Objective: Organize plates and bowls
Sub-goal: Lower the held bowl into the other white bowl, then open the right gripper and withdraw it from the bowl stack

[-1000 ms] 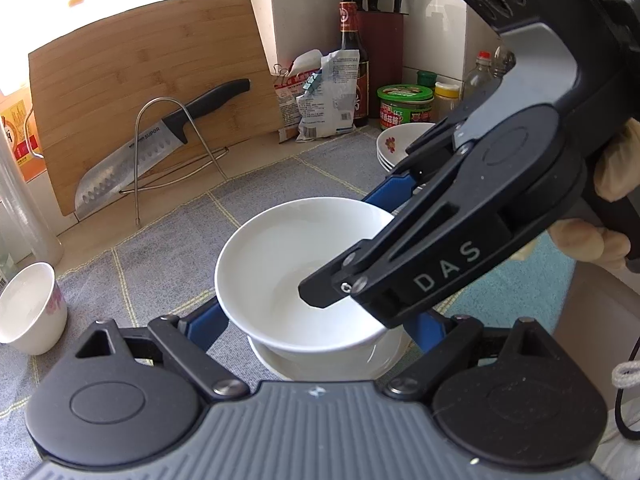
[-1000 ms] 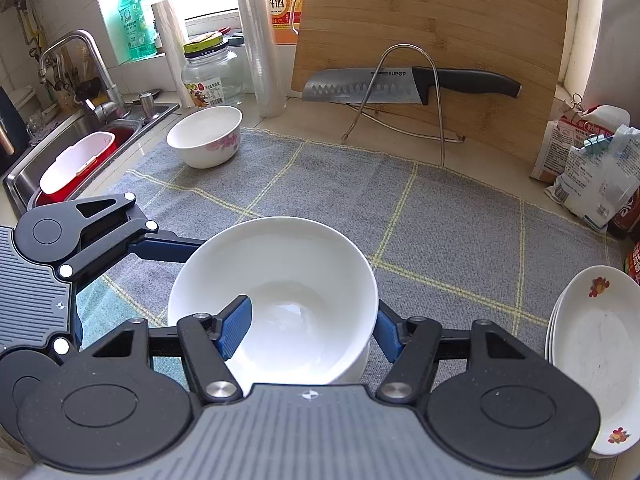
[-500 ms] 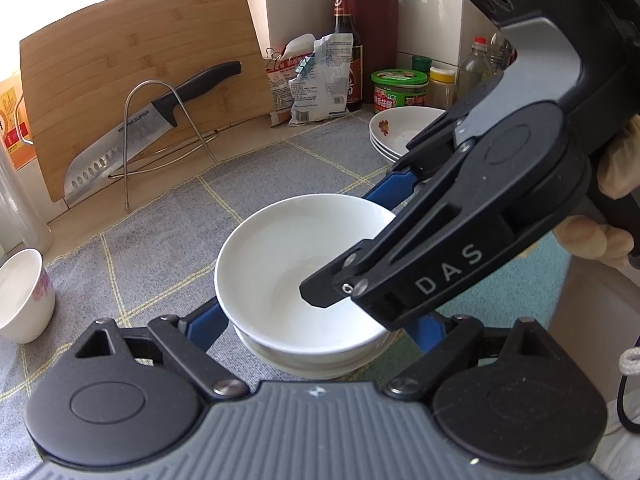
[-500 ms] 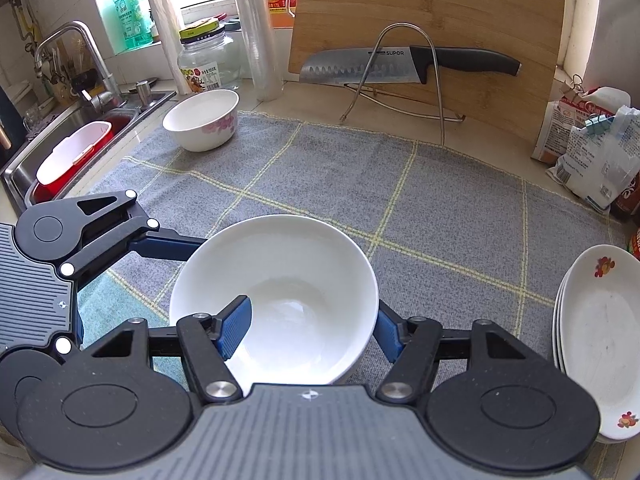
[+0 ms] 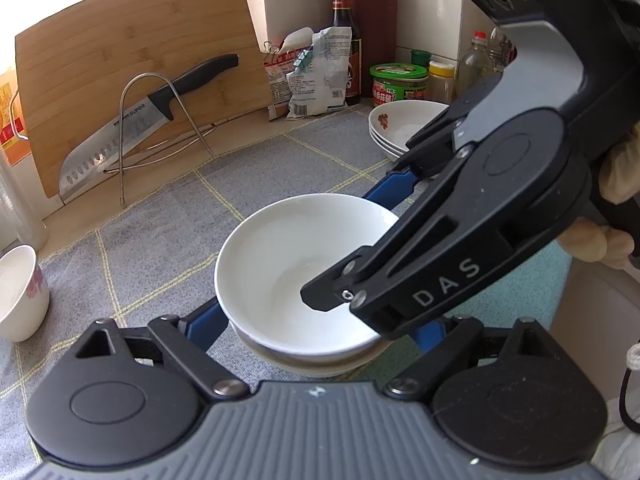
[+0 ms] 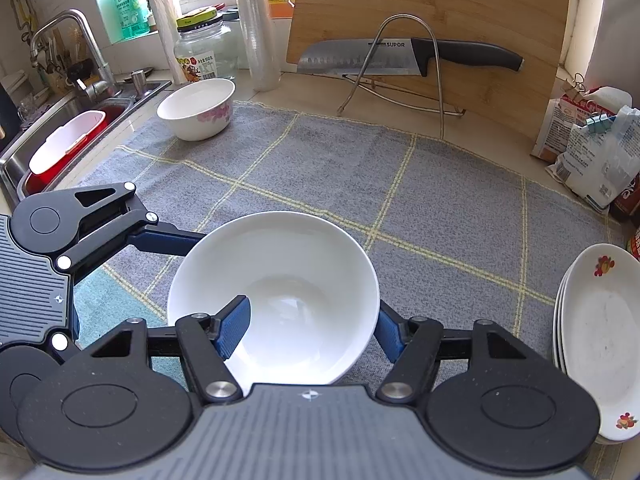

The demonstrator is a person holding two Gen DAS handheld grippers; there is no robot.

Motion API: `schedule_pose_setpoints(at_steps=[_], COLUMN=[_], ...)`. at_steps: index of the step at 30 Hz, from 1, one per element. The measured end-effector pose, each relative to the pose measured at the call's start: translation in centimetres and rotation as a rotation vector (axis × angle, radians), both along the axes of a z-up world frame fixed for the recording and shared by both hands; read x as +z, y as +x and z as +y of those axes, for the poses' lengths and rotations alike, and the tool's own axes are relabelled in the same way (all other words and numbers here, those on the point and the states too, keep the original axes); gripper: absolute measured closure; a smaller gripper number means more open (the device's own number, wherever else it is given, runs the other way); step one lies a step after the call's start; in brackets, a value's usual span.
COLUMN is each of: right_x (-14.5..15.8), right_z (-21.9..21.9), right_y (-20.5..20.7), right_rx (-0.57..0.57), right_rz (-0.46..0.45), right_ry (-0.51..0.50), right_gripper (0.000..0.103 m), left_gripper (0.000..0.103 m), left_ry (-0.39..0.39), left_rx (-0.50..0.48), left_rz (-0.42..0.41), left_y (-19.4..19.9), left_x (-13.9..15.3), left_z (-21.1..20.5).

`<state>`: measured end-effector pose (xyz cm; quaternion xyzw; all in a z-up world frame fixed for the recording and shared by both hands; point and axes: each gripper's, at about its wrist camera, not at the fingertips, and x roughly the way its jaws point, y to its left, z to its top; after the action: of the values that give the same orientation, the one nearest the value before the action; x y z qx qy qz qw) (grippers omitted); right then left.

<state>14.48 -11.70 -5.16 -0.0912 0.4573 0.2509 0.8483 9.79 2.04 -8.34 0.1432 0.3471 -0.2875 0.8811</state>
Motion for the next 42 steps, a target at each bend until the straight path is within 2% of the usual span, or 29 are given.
schedule_pose_setpoints(at_steps=[15,19,23,26,42], right_x=[-0.2,-0.2,0.1,0.5,0.9], right_z=[0.3,0.5,0.4,0.1,-0.3], right_y=[-0.1,-0.1,-0.2,-0.2,-0.6], right_rx=[0.005,0.008,0.003,-0.001,-0.013], right_rz=[-0.001,0.003,-0.019,-0.035,-0.055], right_ry=[0.002,0.003,0.007,0.021,0.049], right_gripper=[0.024,0.018,0.006,0.001,0.000], left_gripper=[0.010,0.009,0.007,0.007,0.005], left_ry=[-0.003,-0.005,0.012,0.016,-0.013], left_rx=[0.000,-0.001,-0.010,-0.012,-0.002], left_rz=[0.005,0.008,-0.015,-0.021,-0.026], left_y=[0.1,0.1,-0.2,-0.3,-1.1], left_x=[-0.2,-0.2,-0.1,-0.1,1.0], left_z=[0.1,0.1,0.0,0.1,0.9])
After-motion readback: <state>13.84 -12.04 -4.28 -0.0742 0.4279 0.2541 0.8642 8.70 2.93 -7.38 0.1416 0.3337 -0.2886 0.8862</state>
